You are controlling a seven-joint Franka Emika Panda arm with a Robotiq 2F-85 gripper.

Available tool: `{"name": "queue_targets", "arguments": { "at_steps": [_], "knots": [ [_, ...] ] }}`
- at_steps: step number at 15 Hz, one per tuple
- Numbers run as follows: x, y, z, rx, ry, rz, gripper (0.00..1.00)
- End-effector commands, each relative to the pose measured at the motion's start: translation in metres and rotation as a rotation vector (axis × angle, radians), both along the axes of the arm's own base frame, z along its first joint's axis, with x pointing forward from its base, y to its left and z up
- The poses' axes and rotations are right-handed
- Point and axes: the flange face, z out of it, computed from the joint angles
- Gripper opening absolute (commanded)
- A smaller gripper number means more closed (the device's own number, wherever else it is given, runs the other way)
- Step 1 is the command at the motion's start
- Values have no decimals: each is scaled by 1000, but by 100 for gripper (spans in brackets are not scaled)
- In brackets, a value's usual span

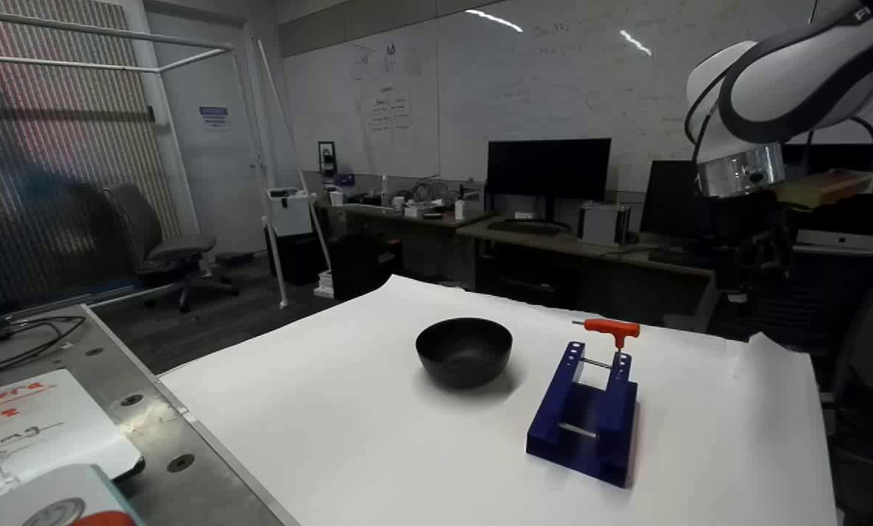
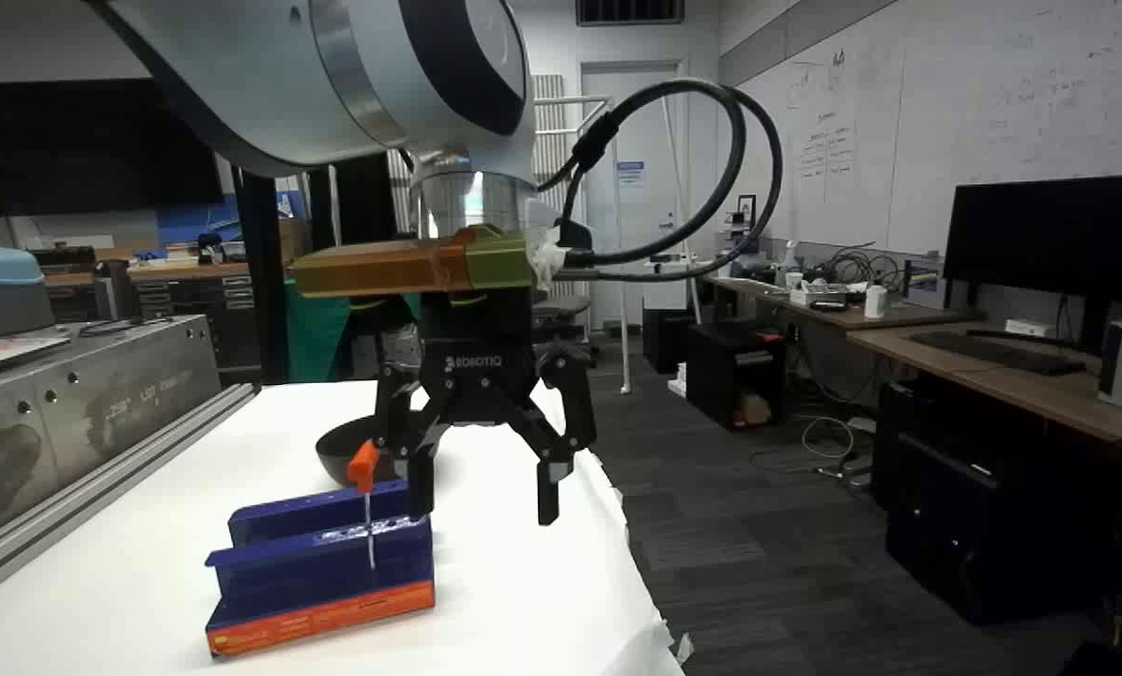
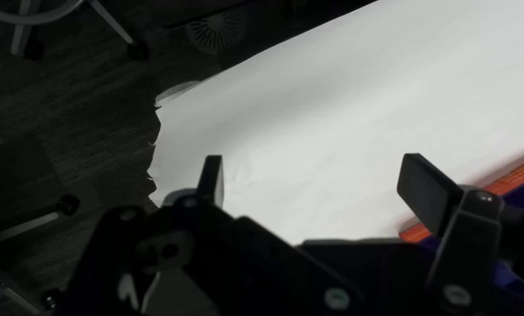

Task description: Put the red object in the black bowl

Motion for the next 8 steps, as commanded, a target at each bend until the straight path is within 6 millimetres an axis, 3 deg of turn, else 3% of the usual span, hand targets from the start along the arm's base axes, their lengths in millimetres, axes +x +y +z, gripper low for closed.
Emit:
{"name": "queue_targets", "arguments": {
  "at_steps": [1, 5, 8],
  "knots": [
    [1, 0, 2, -1, -3, 0, 100],
    [7, 4, 3, 15, -13, 9, 100],
    [27, 36, 5, 85, -68, 49, 100]
  ]
}}
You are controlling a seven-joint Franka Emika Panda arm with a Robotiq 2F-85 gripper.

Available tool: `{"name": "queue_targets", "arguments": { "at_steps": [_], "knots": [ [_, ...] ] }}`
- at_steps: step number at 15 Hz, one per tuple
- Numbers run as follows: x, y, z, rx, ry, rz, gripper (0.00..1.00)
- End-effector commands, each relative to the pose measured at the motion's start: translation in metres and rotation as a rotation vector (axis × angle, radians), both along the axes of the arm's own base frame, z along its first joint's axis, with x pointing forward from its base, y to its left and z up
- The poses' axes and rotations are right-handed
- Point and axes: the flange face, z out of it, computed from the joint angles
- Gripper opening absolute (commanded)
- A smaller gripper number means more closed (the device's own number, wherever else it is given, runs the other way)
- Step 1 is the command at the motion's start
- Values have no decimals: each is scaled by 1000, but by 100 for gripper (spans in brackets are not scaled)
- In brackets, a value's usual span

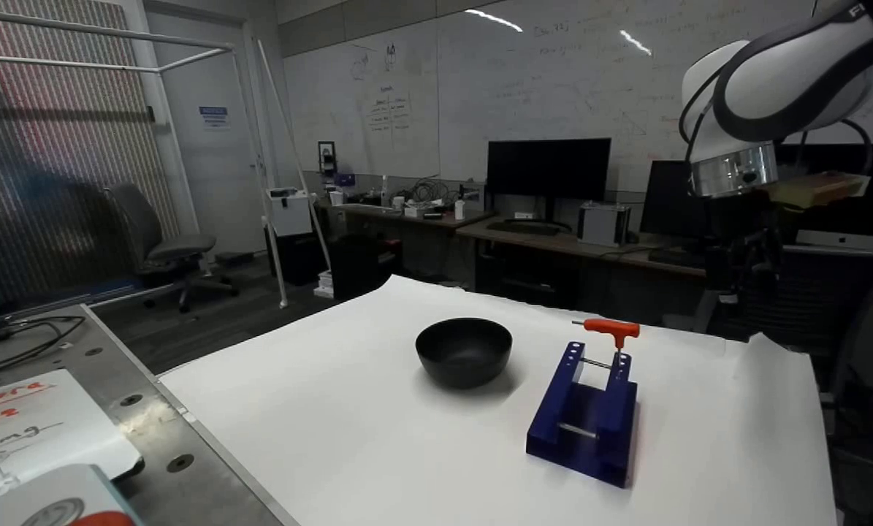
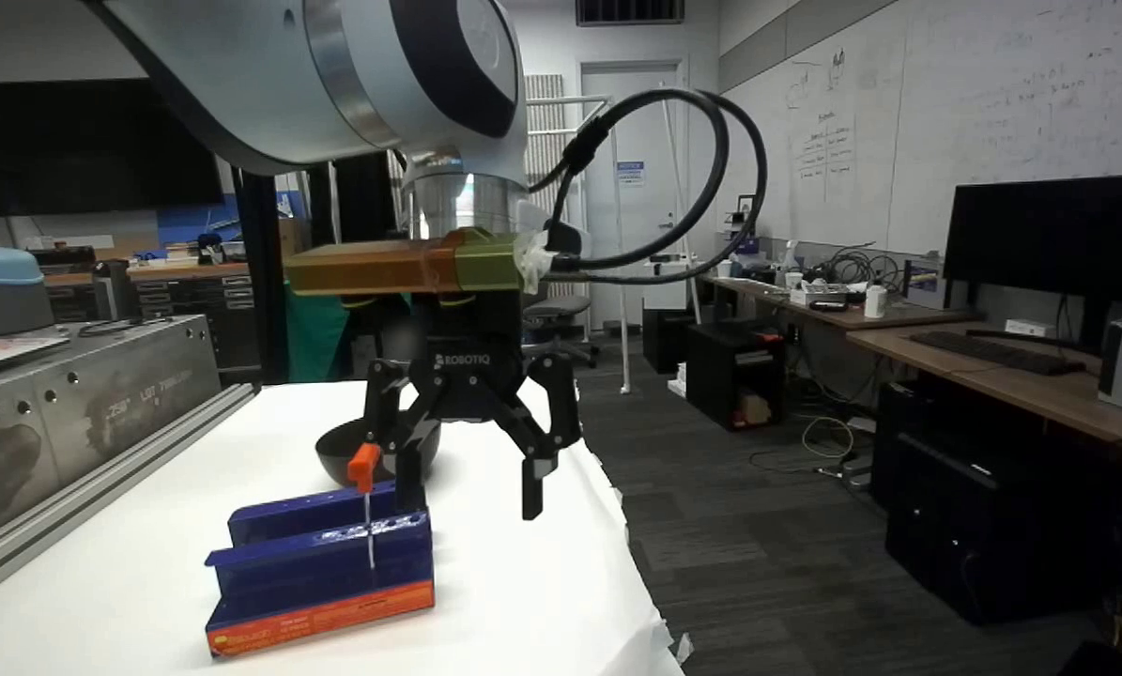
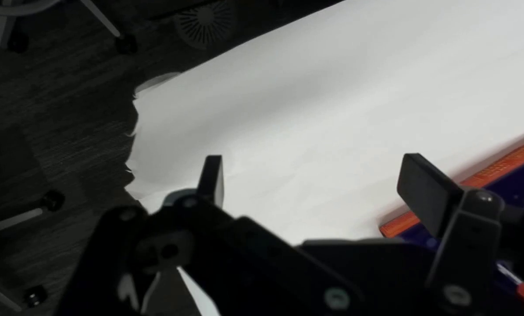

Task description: Put the red object in the black bowl

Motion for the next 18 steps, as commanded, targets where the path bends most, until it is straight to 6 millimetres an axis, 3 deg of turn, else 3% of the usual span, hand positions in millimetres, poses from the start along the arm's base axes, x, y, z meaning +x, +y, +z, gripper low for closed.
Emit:
{"name": "queue_targets", "arguments": {
  "at_steps": [1, 6, 11, 12, 14, 18],
  "knots": [
    [26, 36, 6, 84, -72, 51, 100],
    [59, 93, -5, 179, -159, 107, 100],
    [77, 129, -26, 171, -191, 225, 100],
    [80, 134, -29, 152, -205, 248, 75],
    [83, 140, -33, 124, -223, 286, 68],
    [86, 144, -30, 66, -262, 337, 35]
  ]
}}
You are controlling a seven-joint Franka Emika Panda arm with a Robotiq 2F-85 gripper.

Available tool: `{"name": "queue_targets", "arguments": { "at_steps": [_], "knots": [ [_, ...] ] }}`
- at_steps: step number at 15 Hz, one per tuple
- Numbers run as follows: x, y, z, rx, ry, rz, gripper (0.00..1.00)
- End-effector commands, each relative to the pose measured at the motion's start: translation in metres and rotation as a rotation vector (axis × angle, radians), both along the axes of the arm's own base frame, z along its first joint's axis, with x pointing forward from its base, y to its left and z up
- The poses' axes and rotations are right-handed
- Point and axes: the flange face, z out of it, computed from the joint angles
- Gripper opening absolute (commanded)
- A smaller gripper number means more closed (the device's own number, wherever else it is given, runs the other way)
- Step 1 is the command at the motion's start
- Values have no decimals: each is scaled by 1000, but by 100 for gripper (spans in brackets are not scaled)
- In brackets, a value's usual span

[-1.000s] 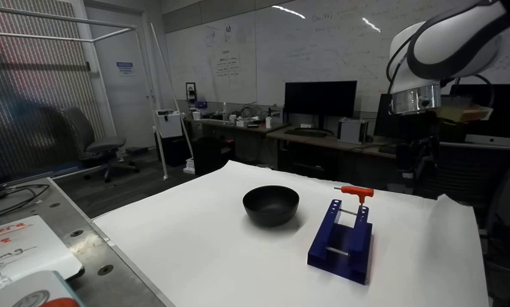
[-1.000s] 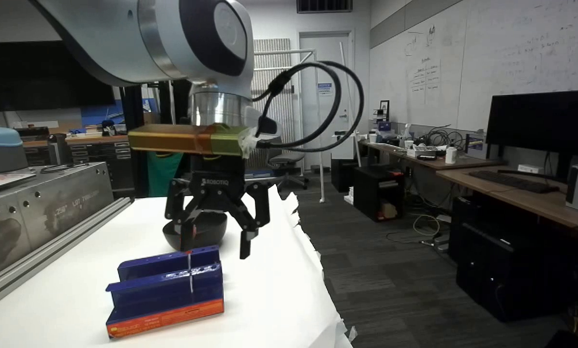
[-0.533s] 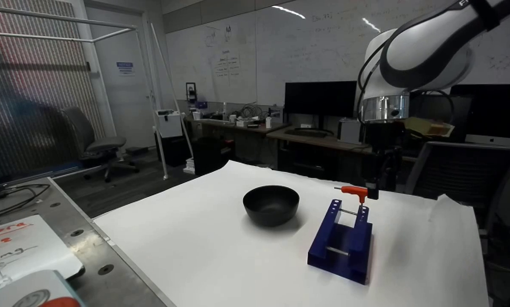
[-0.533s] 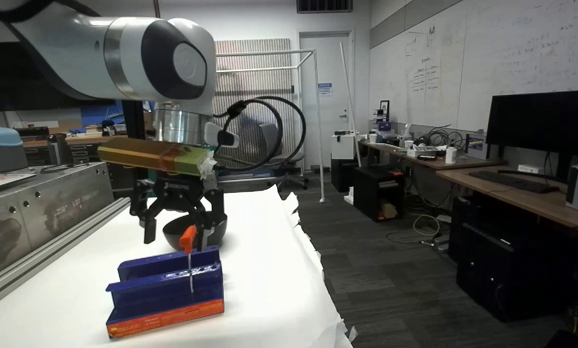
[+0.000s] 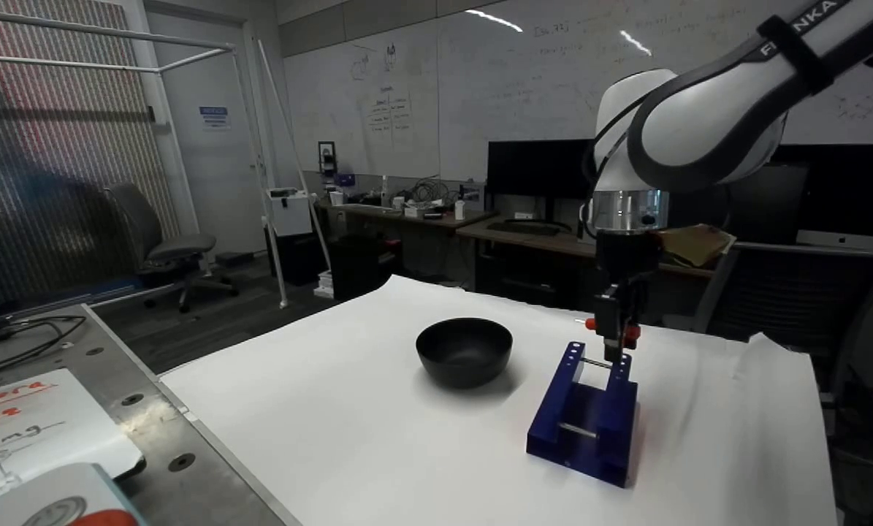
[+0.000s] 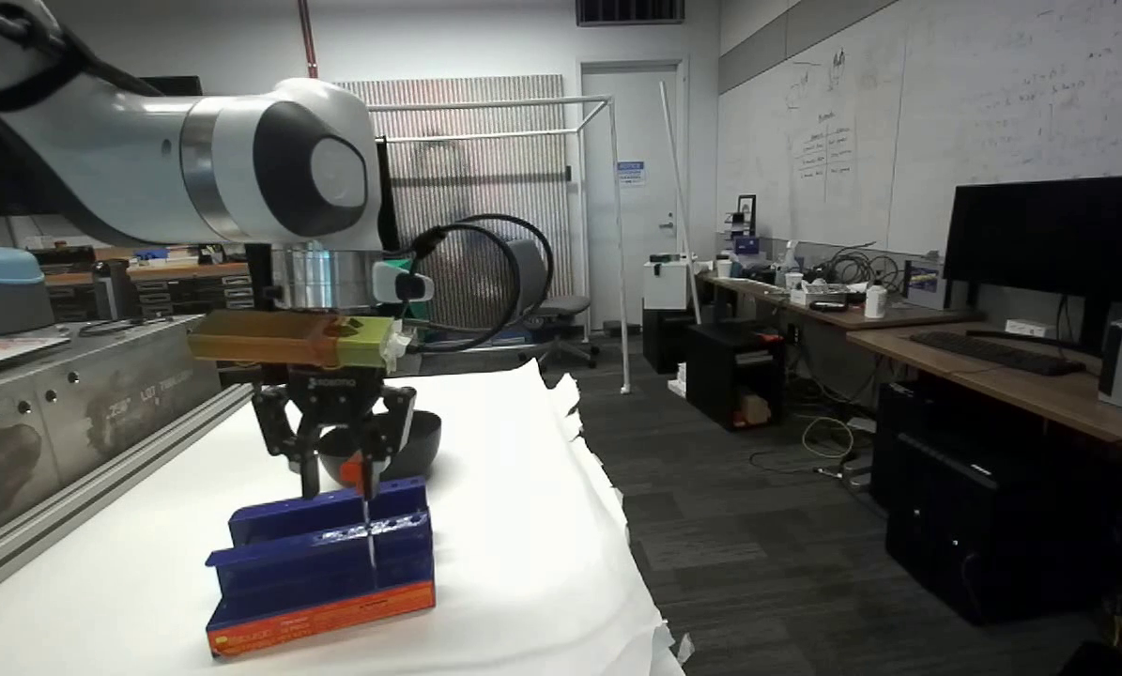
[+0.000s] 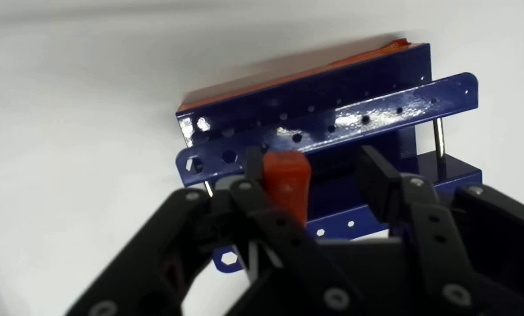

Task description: Put the red object in the black bowl

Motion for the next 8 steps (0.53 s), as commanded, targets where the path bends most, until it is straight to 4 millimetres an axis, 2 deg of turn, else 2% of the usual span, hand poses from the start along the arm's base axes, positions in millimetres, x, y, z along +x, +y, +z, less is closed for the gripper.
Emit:
{"name": "queue_targets", "arguments": {
  "at_steps": [1, 3, 5, 6, 8],
  "knots": [
    [7, 1, 10, -45, -54, 42, 26],
    [7, -3, 14, -70, -68, 49, 11],
    [7, -4, 17, -97, -82, 53, 7],
    [6, -3, 20, -115, -86, 55, 12],
    [4, -2, 39, -150, -94, 66, 12]
  ]
}}
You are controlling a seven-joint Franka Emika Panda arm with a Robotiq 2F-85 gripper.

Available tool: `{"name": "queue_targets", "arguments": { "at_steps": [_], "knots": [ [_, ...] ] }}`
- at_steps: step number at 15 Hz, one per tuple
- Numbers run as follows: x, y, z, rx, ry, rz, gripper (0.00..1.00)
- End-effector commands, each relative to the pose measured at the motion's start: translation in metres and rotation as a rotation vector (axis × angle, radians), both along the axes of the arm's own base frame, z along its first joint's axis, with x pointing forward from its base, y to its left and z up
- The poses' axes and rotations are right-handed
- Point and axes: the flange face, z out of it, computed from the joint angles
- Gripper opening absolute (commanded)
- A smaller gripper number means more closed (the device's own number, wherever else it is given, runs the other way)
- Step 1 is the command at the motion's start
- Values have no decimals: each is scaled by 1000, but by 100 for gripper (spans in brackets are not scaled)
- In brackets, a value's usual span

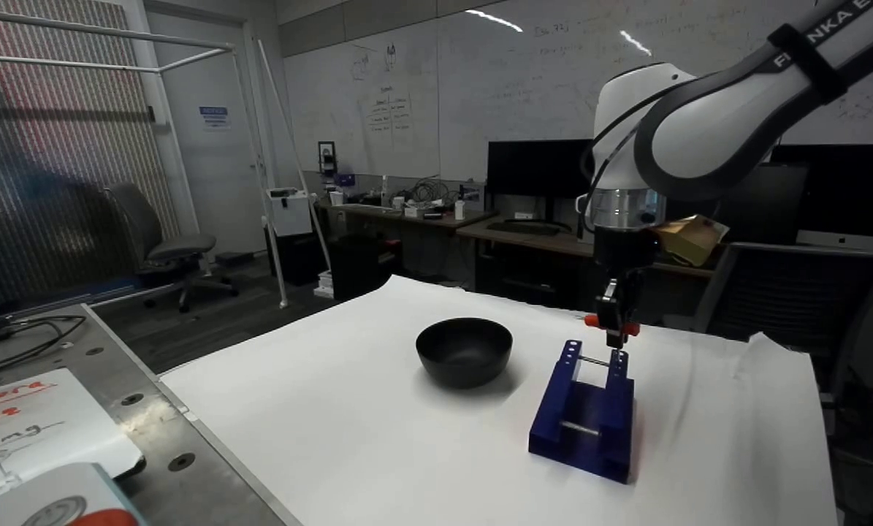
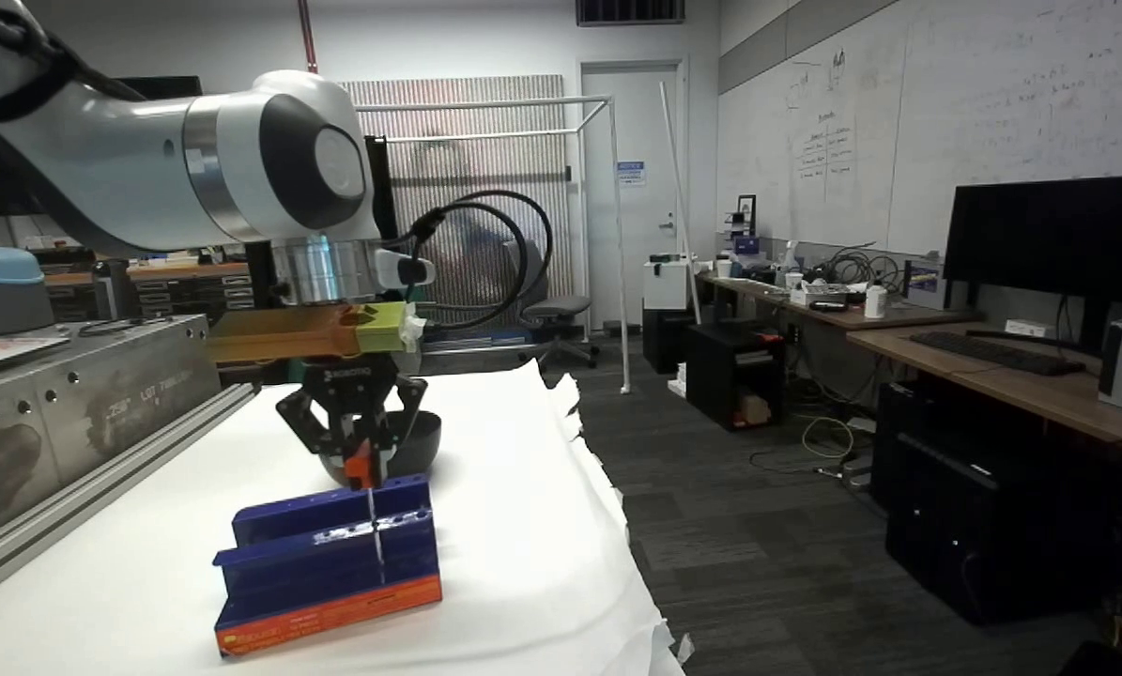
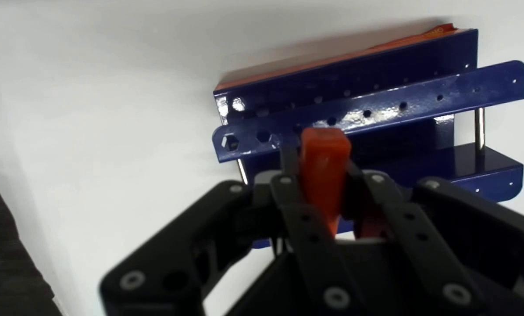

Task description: Put the red object in the black bowl

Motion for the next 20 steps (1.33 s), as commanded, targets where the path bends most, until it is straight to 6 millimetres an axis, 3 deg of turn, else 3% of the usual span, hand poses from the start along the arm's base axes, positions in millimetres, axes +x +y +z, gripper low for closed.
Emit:
{"name": "queue_targets", "arguments": {
  "at_steps": [1, 7, 9, 11, 13, 20],
  "knots": [
    [-2, 3, 40, -68, -54, 5, 12],
    [-4, -9, 124, -6, -213, -166, 11],
    [0, -18, 136, 69, -249, -265, 11],
    [6, -27, 134, 157, -280, -337, 11],
    [18, -30, 117, 241, -291, -415, 11],
    [71, 2, 46, 482, -456, -672, 10]
  ]
}}
